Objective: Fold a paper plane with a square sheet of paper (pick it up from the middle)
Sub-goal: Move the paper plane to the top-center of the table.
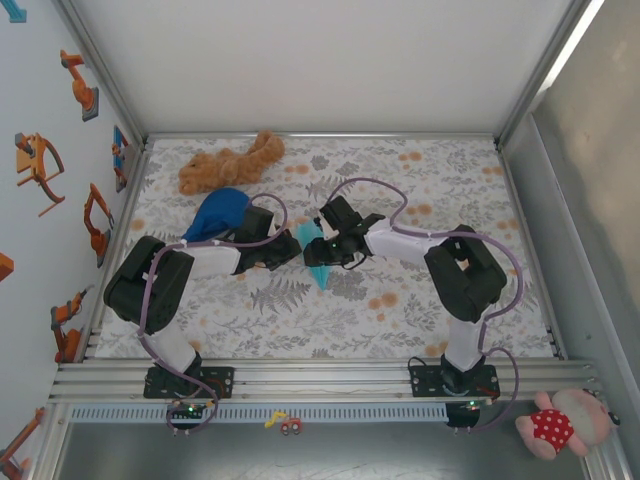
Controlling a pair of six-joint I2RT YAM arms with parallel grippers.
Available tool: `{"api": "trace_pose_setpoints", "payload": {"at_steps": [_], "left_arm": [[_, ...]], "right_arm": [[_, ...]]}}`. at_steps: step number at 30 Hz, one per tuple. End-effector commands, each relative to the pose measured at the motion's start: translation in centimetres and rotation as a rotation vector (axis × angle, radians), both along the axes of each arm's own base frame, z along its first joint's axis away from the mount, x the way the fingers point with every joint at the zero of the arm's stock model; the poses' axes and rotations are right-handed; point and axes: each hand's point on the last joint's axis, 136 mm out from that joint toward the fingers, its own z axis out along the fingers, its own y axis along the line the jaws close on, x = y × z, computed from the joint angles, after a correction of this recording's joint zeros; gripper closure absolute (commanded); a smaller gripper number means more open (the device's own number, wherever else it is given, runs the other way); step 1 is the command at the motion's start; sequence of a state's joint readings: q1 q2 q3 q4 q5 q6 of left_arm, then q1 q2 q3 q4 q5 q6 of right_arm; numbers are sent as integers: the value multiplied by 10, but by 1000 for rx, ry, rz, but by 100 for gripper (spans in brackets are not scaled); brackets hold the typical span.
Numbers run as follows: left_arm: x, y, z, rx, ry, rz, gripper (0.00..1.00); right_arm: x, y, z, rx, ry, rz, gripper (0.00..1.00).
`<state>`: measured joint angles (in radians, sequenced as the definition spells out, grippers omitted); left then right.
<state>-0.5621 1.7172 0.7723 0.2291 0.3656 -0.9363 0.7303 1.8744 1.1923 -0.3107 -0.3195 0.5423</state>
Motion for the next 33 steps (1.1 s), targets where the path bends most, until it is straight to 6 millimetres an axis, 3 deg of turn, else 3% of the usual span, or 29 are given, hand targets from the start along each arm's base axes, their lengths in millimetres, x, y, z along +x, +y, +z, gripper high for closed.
{"api": "trace_pose_setpoints", "payload": {"at_steps": [1,12,24,33], "left_arm": [[6,-9,17,-46,-31,-14,95],[5,-9,17,-44,-29,-15,95],[5,-6,16,-33,-29,-9,95],[6,-5,17,-33,-32,-4,91]], "right_arm": [[3,-1,-7,-58,-12,18,49],[5,-2,-15,-116,-22,15,49],[12,-14,-15,-178,-45,-42,68],[10,-15,-22,-161,-3,-124,71]]}}
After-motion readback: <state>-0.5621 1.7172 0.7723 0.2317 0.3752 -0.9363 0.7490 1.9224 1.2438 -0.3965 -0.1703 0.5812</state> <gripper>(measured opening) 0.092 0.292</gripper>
